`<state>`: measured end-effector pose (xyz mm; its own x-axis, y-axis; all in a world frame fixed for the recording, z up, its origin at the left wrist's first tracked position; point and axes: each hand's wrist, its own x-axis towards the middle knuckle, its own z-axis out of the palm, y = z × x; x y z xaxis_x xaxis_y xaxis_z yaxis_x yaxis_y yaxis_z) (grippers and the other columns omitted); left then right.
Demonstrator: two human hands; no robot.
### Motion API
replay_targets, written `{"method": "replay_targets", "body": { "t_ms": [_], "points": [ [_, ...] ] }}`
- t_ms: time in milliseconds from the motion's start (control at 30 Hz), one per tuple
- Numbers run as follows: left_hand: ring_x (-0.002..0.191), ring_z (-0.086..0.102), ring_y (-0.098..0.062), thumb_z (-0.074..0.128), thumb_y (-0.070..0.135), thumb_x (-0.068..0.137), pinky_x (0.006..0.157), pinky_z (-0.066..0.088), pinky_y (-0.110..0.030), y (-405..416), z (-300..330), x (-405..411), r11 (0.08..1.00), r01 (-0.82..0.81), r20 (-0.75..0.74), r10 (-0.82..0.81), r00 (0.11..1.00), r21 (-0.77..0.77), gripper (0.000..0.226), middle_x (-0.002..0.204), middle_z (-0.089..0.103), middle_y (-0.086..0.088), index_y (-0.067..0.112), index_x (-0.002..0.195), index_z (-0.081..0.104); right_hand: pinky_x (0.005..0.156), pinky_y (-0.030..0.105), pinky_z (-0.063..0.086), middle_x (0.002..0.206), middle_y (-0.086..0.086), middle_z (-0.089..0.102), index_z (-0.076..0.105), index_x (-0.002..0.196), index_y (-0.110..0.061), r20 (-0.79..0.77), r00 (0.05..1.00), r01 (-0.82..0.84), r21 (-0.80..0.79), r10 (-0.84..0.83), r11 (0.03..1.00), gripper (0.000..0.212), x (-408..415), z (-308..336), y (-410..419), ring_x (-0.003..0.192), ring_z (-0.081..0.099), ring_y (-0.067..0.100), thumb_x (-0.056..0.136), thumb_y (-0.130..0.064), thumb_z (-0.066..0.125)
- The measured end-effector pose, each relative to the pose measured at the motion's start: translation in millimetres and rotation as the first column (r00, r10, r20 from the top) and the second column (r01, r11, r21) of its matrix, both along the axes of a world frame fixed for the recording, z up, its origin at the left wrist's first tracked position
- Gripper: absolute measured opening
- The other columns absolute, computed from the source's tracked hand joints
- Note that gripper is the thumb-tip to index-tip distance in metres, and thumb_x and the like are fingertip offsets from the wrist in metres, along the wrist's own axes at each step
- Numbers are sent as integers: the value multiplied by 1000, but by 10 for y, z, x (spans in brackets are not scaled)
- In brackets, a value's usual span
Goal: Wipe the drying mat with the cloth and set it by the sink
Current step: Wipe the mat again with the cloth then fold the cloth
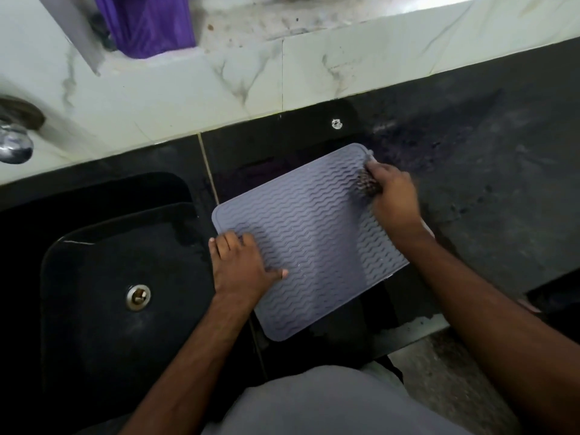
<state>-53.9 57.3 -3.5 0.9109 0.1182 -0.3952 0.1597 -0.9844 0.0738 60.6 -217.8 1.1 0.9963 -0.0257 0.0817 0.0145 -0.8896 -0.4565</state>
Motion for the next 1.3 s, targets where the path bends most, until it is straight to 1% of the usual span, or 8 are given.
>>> {"method": "replay_targets", "body": {
  "t_ms": [133,233,333,500,900,1100,1200,1300],
  "points": [
    [157,-11,-30,63,86,69,125,-2,-48,164,-146,226,984,1,38,6,999,-179,140,169,-16,-15,9,162,-9,114,35,38,140,9,58,52,144,-15,39,978,-204,343,204,917,54,-49,122,1008,129,52,24,93,1,47],
    [157,-10,-26,64,90,62,127,3,-47,271,-232,281,984,-27,-23,24,999,-175,146,169,-14,-13,11,162,-7,123,29,15,160,6,37,40,152,-14,-64,843,-521,151,534,840,57,-105,-101,1682,148,31,22,96,-12,39],
    [158,4,-27,68,84,59,127,13,-44,266,-266,255,989,-25,36,30,999,-144,142,170,5,-17,12,163,4,123,40,19,166,-8,21,28,157,-26,-256,728,-678,-132,636,723,73,-177,-440,1928,152,18,19,92,-29,60],
    [157,3,-31,66,91,56,127,15,-42,250,-274,330,994,-16,-10,15,1000,-111,152,169,-5,-18,3,161,1,115,41,28,160,-6,34,36,153,-26,-138,746,-655,-333,651,679,56,23,-480,1686,145,30,22,98,-24,49],
    [155,8,-32,73,88,51,124,24,-48,242,-220,369,992,-30,-26,27,999,-123,158,168,0,-17,1,160,-2,108,42,41,149,-2,53,53,144,-24,-78,965,-257,-435,249,863,48,880,-477,104,135,45,30,97,-11,52],
    [156,3,-33,74,87,51,124,21,-51,200,-204,403,995,-30,-68,24,997,-100,161,168,-5,-19,0,159,-7,113,44,40,145,8,53,51,145,-19,13,1000,1,-197,1,980,51,766,-287,397,132,46,31,96,-2,51],
    [156,0,-33,74,86,53,125,17,-51,206,-214,389,994,-29,-75,20,997,-108,160,168,-9,-20,0,159,-9,117,37,27,151,6,44,38,152,-26,-2,989,-146,-85,146,986,62,176,-156,936,137,39,27,96,-1,48],
    [156,1,-34,74,87,52,125,18,-51,198,-238,388,992,-40,-61,33,998,-119,160,168,-7,-19,0,159,-7,108,38,36,159,3,34,30,157,-23,-154,893,-444,-161,422,881,68,-365,-327,1366,130,38,29,94,-14,56]
  ]
}}
